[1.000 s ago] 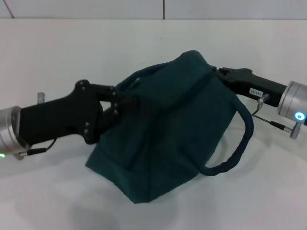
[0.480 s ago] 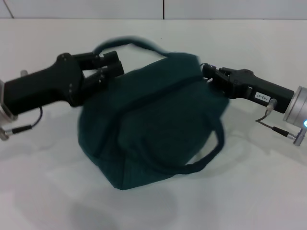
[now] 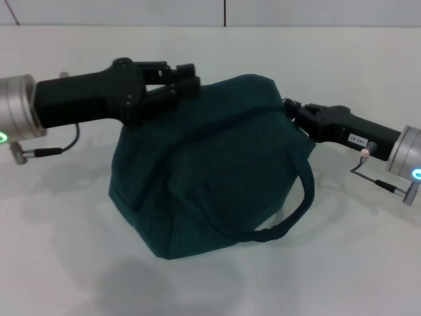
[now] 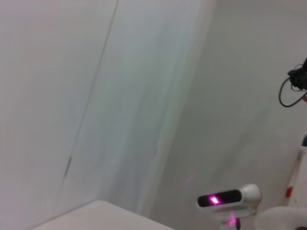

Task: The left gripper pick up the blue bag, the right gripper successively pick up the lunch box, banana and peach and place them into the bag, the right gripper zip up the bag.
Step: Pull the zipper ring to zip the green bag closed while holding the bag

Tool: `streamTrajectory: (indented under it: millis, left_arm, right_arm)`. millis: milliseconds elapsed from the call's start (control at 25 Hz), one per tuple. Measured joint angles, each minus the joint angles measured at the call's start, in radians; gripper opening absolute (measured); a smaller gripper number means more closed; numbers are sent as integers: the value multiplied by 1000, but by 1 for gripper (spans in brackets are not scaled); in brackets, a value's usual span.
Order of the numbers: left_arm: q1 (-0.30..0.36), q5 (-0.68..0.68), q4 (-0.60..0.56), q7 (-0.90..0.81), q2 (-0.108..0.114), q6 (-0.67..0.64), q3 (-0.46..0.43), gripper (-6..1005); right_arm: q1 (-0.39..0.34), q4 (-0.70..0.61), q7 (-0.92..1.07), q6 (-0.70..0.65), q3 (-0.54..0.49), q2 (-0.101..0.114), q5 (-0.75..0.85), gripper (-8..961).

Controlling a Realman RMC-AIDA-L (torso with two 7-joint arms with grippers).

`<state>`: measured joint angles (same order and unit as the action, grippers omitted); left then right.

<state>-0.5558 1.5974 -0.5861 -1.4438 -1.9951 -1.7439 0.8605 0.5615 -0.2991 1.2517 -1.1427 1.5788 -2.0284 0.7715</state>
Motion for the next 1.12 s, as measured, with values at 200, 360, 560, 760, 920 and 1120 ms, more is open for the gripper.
streamTrajectory:
  millis: [200, 360, 560, 760, 920, 1120]
  left_arm:
    - [-49, 66, -1, -23, -19, 4, 1, 274]
    - [-67, 88, -2, -24, -32, 10, 2, 274]
    - [-82, 115, -3, -26, -38, 26, 2, 273]
    - [-96, 131, -4, -49, -43, 84, -1, 272]
    - [-95, 115, -26, -62, -45, 100, -7, 271]
    - [-105, 161, -93, -161, -50, 139, 5, 308]
  right_arm:
    - [5, 0, -1, 34, 29, 0, -5, 8]
    - [8, -1, -2, 58, 32, 0, -7, 8]
    - [6, -8, -2, 60, 32, 0, -8, 9]
    - [5, -11, -2, 55, 32, 0, -9, 9]
    - [6, -11, -2, 53, 32, 0, -9, 9]
    - [9, -11, -2, 52, 32, 0, -9, 10]
